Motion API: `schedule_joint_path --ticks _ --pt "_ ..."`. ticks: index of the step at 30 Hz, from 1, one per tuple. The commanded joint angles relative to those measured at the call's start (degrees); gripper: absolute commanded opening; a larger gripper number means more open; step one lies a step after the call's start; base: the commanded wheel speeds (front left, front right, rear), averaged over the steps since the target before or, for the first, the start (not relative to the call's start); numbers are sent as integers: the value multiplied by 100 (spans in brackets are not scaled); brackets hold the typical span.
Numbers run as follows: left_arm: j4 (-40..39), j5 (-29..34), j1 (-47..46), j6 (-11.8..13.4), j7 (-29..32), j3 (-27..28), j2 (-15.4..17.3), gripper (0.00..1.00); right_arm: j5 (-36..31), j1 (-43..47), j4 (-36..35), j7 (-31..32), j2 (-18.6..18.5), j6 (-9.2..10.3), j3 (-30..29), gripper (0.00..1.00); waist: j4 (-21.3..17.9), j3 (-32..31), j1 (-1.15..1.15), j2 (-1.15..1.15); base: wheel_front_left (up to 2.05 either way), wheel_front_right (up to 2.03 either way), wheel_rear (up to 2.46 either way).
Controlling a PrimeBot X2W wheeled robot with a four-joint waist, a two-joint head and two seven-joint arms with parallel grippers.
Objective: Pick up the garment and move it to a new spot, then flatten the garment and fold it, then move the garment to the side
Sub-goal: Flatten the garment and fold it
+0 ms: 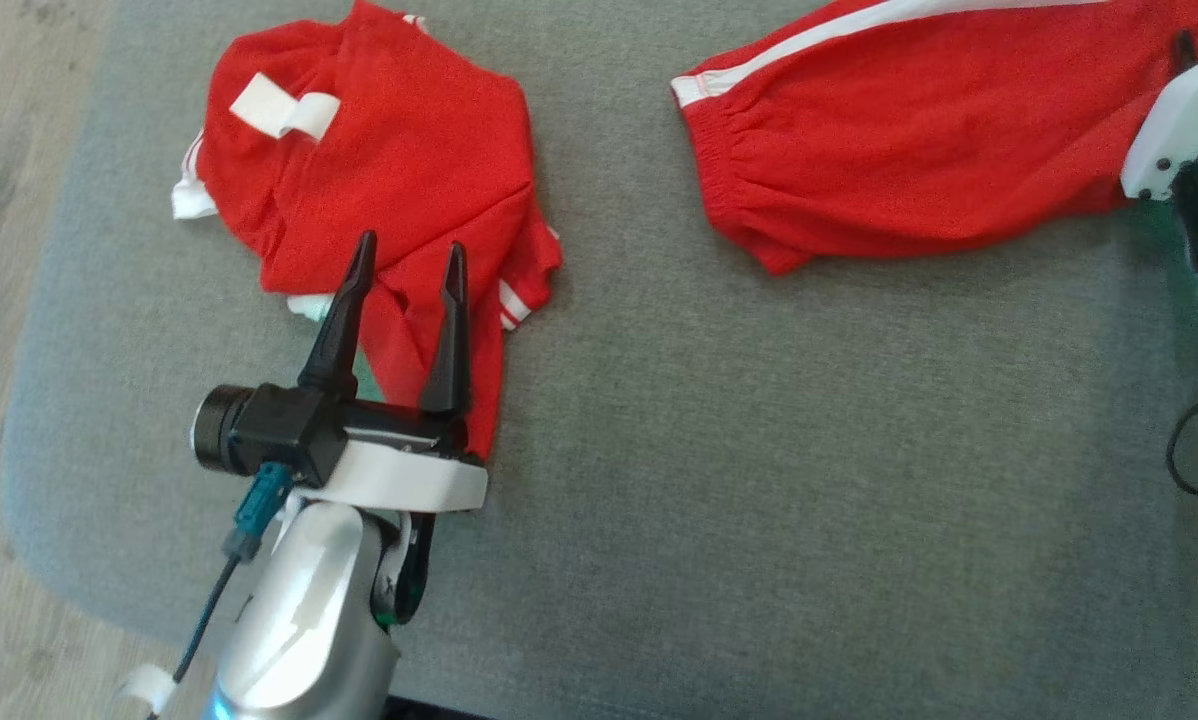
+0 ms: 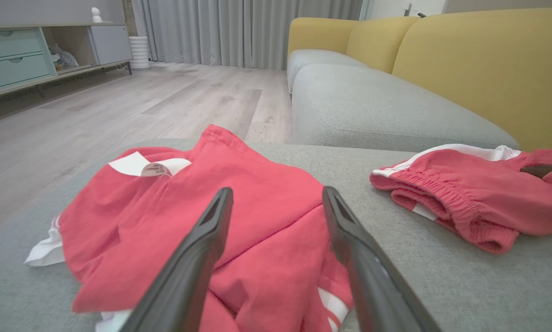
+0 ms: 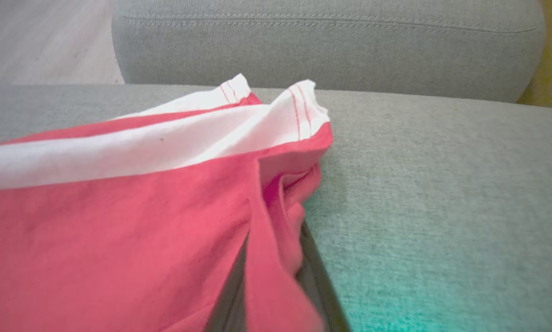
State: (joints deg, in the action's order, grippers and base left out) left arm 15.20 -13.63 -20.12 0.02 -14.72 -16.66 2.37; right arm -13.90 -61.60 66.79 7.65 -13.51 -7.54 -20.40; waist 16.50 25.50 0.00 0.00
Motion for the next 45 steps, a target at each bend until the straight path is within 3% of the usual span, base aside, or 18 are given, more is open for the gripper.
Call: schedule_joint_path --ticks 1,9,14,17,24,33,45 --pt "-145 5 -139 20 -28 187 52 100 65 63 7 -34 5 5 74 0 -54 -43 0 0 0 0 0" --pt "-106 111 -6 -7 -28 336 52 100 692 236 213 -821 -200 5 227 0 -439 -432 0 0 0 0 0" --pt "-83 174 166 -21 -28 433 51 100 984 681 229 -1171 -517 5 271 0 -715 -755 0 0 0 0 0" --pt "-72 211 280 -28 -28 455 51 100 1153 1066 209 -1309 -893 5 107 0 -852 -934 0 0 0 0 0" --pt "-67 238 333 -65 -28 456 51 100 1082 1503 131 -1433 -1304 5 -237 0 -873 -1002 0 0 0 0 0" --pt "-15 268 357 -85 -28 509 51 100 1151 1304 -107 -1623 -773 5 -148 0 -798 -1083 0 0 0 0 0" --pt "47 310 541 -62 -28 599 51 100 1967 1300 -709 -1897 736 5 1236 0 -768 -1582 0 0 0 0 0"
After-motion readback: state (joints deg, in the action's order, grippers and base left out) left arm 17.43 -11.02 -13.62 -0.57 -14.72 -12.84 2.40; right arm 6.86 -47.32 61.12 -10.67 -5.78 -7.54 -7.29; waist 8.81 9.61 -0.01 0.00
